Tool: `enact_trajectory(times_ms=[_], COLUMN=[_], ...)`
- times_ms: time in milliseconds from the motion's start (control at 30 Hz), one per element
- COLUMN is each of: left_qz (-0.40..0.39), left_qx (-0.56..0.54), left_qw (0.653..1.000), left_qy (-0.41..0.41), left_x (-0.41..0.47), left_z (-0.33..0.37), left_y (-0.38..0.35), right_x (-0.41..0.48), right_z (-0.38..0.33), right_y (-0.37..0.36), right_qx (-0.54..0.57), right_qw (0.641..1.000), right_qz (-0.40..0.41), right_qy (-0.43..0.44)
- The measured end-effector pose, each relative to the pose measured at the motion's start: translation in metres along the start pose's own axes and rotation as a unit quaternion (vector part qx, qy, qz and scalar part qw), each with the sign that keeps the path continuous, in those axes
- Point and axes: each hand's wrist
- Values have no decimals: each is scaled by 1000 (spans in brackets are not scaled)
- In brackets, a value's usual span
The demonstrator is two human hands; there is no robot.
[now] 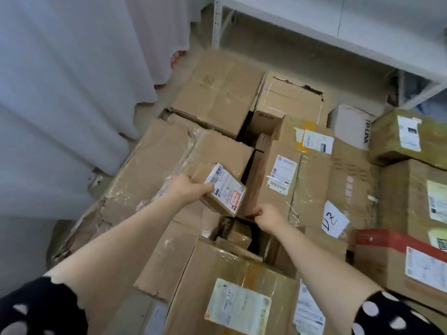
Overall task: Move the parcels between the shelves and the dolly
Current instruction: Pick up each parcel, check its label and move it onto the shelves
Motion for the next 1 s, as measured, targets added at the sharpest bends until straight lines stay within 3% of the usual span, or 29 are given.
enact_trajectory(times_ms=[100,267,433,767,900,1000], left_qz=[4,29,22,20,9,8], left_qx=[-6,10,-16,0,12,15], left_qw=[1000,1000,999,1000,1000,1000], left_qy=[2,-1,-18,-23,-11,7], left_x=[20,54,73,74,56,34], left_z=[-9,-31,-42,-52,-51,-43], left_y=[-9,-22,-32,-39,-36,-31], right_x=[21,69,95,111,79,41], right_z=[-2,-4,4,5,-13,-23], right_y=[-15,-50,-77,-89,-63,-29], right_qx=[-120,-227,-229,-243,-228,-176], right_qw=[991,959,937,938,940,961], right_qz=[-54,-170,-262,-247,-253,-215], right_qy=[-3,-3,-13,-9,9,0])
Point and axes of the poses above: each hand's wrist, its own x-axis towards the middle knuckle, its own y-axis out of the back of the hand, z = x × y, and after that the axes turned 2 degrees about -z, right-handed
